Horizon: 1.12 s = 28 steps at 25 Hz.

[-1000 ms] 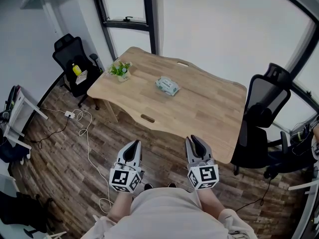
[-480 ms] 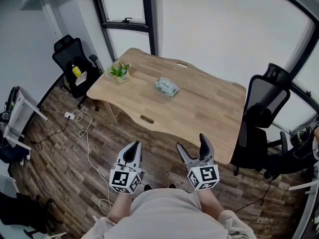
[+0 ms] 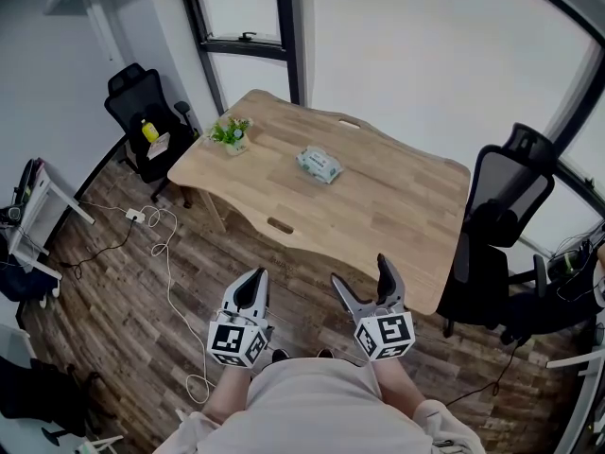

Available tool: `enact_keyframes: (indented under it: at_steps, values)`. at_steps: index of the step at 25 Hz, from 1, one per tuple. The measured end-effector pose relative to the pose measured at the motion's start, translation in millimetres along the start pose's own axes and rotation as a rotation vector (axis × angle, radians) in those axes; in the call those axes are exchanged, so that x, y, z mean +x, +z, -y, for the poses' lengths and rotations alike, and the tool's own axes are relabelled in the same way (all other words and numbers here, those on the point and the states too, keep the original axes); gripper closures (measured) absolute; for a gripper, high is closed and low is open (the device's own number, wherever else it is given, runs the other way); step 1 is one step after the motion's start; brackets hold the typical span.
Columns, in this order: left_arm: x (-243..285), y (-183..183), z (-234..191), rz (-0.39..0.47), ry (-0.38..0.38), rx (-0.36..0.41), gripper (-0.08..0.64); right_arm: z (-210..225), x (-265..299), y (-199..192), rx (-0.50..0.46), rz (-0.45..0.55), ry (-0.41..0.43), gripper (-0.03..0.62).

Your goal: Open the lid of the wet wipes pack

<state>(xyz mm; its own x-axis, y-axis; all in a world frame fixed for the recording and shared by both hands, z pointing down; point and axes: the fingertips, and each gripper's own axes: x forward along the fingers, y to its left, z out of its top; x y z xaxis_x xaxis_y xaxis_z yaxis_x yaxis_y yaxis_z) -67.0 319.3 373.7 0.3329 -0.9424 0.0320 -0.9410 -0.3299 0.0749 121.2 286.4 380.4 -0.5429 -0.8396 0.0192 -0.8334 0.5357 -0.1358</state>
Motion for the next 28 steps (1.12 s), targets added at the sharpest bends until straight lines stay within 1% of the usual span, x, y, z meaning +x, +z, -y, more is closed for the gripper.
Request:
enact_keyframes:
  at_steps: [10,16,23,28]
  values:
    - [4.5,-3.1,8.9,0.003,0.038,0.0,0.538,14.1,-0.2,-3.8,-0.007,-0.016,0.033,0.15]
    - [16.8,-3.8,9.5,0.001,0.038,0.005,0.538,23.4,7.5,-6.5,0.005,-0.028,0.04,0.152]
    - [38.9,-3.9,-3.9,0.012,0.032,0.003,0.538,31.3,29.3,-7.2,-0.003,-0.027,0.044,0.158]
    - [64.3,-9.0,-24.4,0.016,0.018,-0.001,0.538,38.5,61.1,-15.1,-0.002,-0.04,0.038,0.163]
